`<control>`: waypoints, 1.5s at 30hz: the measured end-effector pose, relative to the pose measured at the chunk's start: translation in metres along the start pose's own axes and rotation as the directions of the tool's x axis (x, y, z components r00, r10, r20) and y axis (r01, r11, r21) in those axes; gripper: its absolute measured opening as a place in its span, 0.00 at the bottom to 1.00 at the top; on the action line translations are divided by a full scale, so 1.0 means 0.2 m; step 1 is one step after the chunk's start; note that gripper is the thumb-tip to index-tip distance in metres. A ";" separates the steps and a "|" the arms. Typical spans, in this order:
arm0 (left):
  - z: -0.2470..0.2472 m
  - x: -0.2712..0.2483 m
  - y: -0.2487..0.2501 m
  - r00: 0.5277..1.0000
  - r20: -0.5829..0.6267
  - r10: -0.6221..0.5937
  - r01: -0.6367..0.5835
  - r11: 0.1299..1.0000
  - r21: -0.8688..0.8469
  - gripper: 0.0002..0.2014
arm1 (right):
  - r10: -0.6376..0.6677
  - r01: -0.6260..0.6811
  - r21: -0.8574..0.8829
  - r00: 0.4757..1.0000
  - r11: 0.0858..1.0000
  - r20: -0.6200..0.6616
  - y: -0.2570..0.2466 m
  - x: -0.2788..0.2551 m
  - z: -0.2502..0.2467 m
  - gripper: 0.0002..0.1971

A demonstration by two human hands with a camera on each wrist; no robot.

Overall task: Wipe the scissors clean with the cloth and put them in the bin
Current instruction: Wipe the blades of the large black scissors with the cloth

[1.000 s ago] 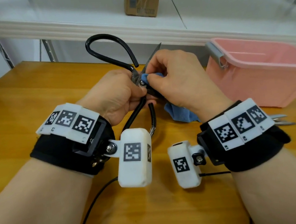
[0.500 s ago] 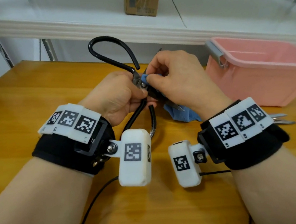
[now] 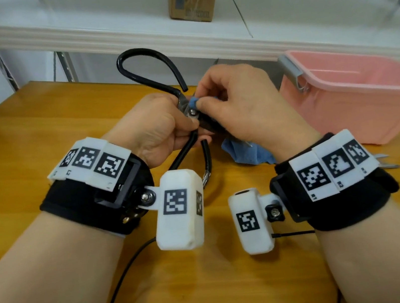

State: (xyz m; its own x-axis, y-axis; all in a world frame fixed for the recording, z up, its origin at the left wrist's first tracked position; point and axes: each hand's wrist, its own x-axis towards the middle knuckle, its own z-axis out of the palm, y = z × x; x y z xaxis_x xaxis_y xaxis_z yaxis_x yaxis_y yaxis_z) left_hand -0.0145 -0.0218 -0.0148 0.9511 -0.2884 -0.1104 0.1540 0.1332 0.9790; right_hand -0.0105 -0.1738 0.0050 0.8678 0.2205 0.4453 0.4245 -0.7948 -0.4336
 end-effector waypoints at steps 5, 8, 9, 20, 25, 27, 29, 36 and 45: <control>0.01 0.00 -0.01 0.999 -0.021 0.036 -0.035 0.998 0.058 0.14 | 0.009 -0.009 0.007 0.997 1.000 -0.080 -0.01 -0.01 0.04 0.02; 0.02 0.00 0.00 0.999 -0.019 0.031 -0.030 0.997 0.065 0.13 | 0.053 -0.052 0.011 0.987 0.999 -0.155 0.00 0.00 0.04 0.02; 0.03 -0.01 -0.01 0.999 -0.016 0.031 -0.030 0.997 0.065 0.13 | 0.062 -0.061 0.009 0.983 0.998 -0.170 0.00 0.00 0.04 0.02; 0.02 -0.02 -0.01 0.998 -0.005 0.066 -0.065 0.996 0.061 0.16 | -0.023 0.025 0.023 0.997 0.999 -0.078 -0.02 -0.01 0.02 0.03; 0.03 -0.02 -0.01 0.999 0.011 0.037 -0.037 0.998 0.053 0.15 | 0.049 -0.047 0.013 0.982 0.999 -0.183 0.02 0.01 0.03 0.03; 0.04 -0.01 -0.02 0.999 0.025 0.023 -0.024 0.999 0.027 0.15 | 0.049 -0.044 0.037 0.987 0.998 -0.154 0.03 0.01 0.01 0.02; 0.03 -0.01 -0.01 0.999 0.036 0.002 -0.002 1.000 -0.020 0.14 | 0.057 -0.047 0.095 0.992 0.994 -0.113 0.04 0.02 -0.01 0.02; -0.01 -0.03 0.04 0.996 0.088 -0.032 0.048 0.980 -0.194 0.18 | 0.157 -0.080 0.584 0.984 0.808 -0.082 0.05 0.02 -0.15 0.09; -0.02 -0.05 0.05 0.995 0.097 -0.029 0.047 0.981 -0.187 0.16 | 0.055 -0.023 0.262 0.992 0.965 -0.114 0.02 0.01 -0.08 0.07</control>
State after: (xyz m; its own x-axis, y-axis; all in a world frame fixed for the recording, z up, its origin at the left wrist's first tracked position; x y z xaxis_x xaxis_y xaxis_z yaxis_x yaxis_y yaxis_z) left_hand -0.0206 -0.0132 -0.0046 0.9157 -0.3831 -0.1214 0.2455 0.2942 0.9237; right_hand -0.0110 -0.1849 0.0165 0.8547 0.1110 0.5071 0.4571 -0.6241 -0.6337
